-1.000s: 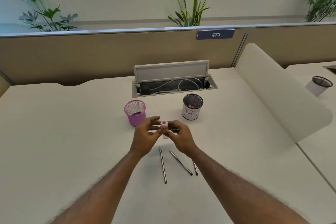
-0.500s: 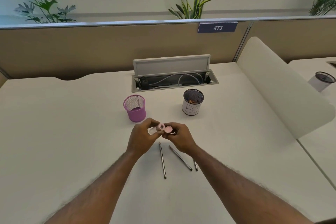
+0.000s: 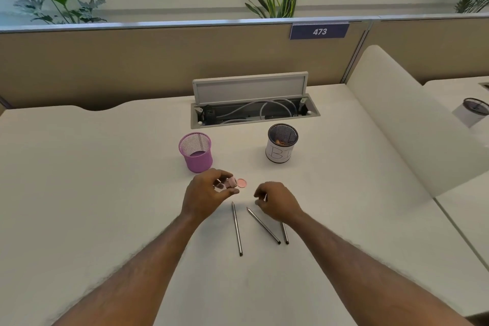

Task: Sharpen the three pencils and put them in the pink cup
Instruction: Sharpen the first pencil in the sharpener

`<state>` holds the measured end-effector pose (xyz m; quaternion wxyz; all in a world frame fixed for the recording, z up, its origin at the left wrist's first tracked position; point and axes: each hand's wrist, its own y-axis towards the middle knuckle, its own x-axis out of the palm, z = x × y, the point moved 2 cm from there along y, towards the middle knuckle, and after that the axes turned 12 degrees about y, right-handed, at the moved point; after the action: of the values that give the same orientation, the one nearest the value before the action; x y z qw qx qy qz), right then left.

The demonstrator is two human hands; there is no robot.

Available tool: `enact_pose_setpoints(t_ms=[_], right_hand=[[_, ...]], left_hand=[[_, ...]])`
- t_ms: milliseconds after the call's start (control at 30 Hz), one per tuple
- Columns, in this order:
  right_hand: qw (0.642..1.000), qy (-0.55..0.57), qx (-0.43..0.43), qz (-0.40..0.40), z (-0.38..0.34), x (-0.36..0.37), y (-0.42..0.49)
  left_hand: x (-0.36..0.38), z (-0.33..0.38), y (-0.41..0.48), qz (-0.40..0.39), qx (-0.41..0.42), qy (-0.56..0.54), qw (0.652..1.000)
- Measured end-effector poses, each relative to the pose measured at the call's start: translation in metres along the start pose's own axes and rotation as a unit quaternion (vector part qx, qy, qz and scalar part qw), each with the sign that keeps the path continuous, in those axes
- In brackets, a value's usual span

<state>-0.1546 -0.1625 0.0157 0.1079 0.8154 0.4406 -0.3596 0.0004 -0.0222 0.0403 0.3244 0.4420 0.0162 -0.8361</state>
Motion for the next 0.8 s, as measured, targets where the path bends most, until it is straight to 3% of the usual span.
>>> enact_pose_setpoints(t_ms=[167, 800], right_hand=[[0.987, -0.117, 0.044, -0.102, 0.013, 0.01, -0.01], [0.991, -0.085, 0.053, -0.088, 0.018, 0.026, -0.013]], left_hand=[[0.001, -0.002, 0.0, 0.0, 0.0, -0.018, 1.0], [0.005, -0.008, -0.002, -0.019, -0.006, -0.089, 0.996]])
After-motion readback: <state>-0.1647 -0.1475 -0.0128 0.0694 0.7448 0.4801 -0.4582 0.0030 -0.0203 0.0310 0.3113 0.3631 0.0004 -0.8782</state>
